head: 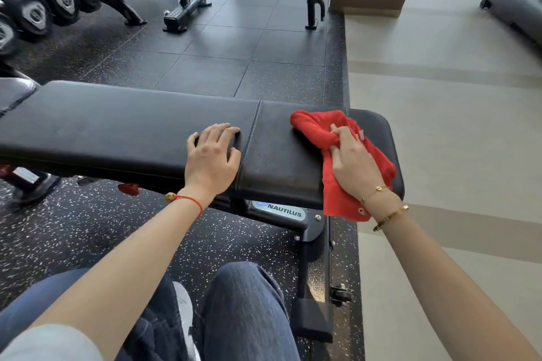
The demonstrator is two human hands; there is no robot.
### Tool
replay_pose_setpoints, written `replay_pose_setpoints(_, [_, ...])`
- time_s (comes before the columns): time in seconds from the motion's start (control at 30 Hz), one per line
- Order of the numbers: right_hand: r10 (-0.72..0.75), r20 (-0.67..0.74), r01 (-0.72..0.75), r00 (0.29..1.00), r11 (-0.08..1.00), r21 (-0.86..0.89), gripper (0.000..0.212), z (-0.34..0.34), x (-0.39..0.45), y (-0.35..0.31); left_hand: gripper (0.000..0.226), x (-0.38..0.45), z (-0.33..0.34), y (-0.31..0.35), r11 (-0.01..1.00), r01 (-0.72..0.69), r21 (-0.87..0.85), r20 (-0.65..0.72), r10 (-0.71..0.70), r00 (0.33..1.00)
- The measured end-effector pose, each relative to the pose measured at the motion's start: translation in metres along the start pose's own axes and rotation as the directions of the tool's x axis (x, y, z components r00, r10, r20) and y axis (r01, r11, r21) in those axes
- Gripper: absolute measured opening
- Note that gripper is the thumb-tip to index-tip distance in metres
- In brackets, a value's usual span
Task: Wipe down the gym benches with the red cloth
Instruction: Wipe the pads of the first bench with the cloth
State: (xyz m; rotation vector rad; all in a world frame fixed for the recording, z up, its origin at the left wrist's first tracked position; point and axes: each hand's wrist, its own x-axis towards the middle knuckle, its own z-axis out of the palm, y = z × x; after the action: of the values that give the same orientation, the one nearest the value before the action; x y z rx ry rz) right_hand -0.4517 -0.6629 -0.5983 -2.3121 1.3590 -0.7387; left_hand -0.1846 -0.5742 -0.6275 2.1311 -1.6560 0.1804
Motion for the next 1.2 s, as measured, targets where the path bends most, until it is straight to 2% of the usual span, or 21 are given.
replay_pose_setpoints(0.1, [0.061,0.003,-0.061,0.998,0.998,-0.032,0.033,0.007,0.026,-0.006,0.044,-0.001,-0.001,0.001,1.000,0.000,0.000,0.015,0.000,1.000])
replay_pose_setpoints(0.2, [0.060,0.047,-0.060,0.997,0.998,-0.014,0.037,0.017,0.048,-0.023,0.041,-0.001,-0.003,0.002,1.000,-0.004,0.004,0.026,0.004,1.000])
replay_pose_setpoints(0.37, [-0.066,0.175,0.062,0.982,0.998,0.030,0.046,0.043,0.053,-0.059,0.041,-0.001,-0.005,0.002,1.000,-0.011,0.015,0.024,0.011,1.000])
replay_pose_setpoints(0.53, [-0.195,0.175,0.193,0.965,0.981,0.032,0.051,0.062,0.026,-0.078,0.040,0.004,-0.010,-0.001,0.998,-0.014,-0.054,0.061,0.017,0.998])
replay_pose_setpoints(0.6, [-0.170,0.184,0.170,0.968,0.985,0.014,0.056,0.062,0.029,-0.075,0.037,0.005,-0.016,-0.014,0.995,-0.030,-0.092,0.034,0.034,0.999])
replay_pose_setpoints(0.7, [-0.110,0.201,0.130,0.973,0.987,-0.089,0.061,0.068,0.047,-0.078,0.038,0.005,-0.027,-0.048,1.000,-0.008,-0.029,-0.016,0.008,1.000])
replay_pose_setpoints(0.87, [-0.021,0.253,0.076,0.967,0.975,-0.211,0.063,0.098,0.082,-0.114,0.046,0.015,-0.037,-0.093,0.994,0.097,0.056,0.036,-0.099,0.994])
replay_pose_setpoints(0.97, [-0.067,0.302,0.128,0.951,0.974,-0.186,0.062,0.110,0.082,-0.137,0.047,0.016,-0.034,-0.102,0.985,0.166,0.043,0.063,-0.169,0.984])
replay_pose_setpoints(1.07, [-0.181,0.339,0.239,0.923,0.961,-0.139,0.060,0.114,0.058,-0.147,0.044,0.016,-0.031,-0.103,0.980,0.200,0.017,0.041,-0.200,0.979])
replay_pose_setpoints(1.13, [-0.249,0.311,0.297,0.917,0.948,-0.116,0.059,0.111,0.038,-0.143,0.043,0.016,-0.030,-0.103,0.980,0.197,0.012,0.025,-0.198,0.980])
replay_pose_setpoints(1.2, [-0.254,0.256,0.290,0.933,0.950,-0.117,0.056,0.103,0.026,-0.133,0.043,0.015,-0.030,-0.104,0.982,0.191,0.009,0.011,-0.191,0.982])
